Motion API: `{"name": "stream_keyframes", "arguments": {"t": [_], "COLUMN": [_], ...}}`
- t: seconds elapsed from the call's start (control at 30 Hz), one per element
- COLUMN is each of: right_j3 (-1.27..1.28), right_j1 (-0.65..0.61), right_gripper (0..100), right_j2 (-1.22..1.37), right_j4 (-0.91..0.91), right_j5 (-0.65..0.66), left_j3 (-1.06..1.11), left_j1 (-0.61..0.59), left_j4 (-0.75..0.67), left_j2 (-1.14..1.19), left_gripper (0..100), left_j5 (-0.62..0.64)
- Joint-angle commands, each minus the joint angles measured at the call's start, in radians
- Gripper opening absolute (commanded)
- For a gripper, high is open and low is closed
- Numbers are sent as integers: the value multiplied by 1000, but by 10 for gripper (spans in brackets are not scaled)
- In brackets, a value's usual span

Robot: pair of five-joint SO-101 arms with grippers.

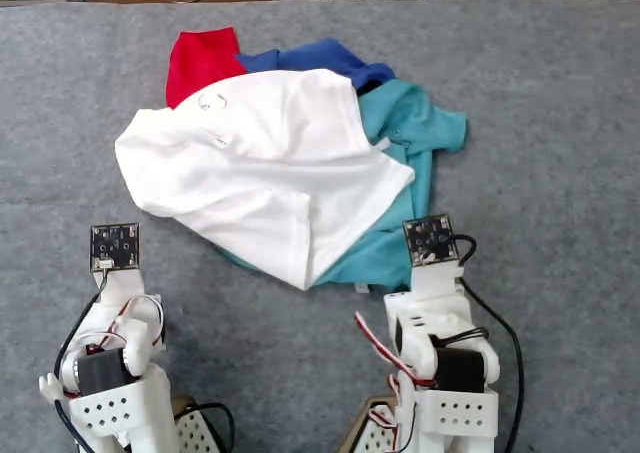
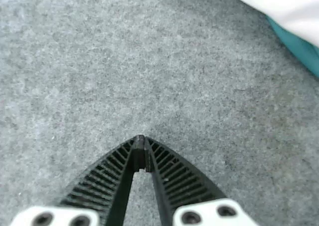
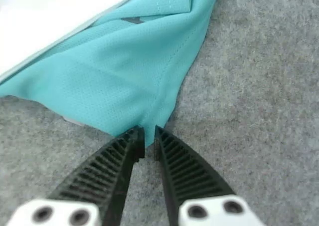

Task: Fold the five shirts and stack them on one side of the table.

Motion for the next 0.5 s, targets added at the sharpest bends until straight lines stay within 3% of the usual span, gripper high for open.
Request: {"name": "stream_keyframes", "arguments": {"t": [0.0,0.27,0.47], "right_j3": [2,2,2], "right_j1": [-26,-101,-170], "right_gripper": [51,51,51], "right_j2": [-51,-51,-45], "right_j4": [-12,-12,-14], "right_j5": [-6,-6,-6], "left_j3": [10,10,10], "left_j1": [-7,-7,58], "left_j4": [17,17,17], "left_j2": [-11,-11,-11], "left_gripper": [30,30,30], "left_j5": [0,0,0]}}
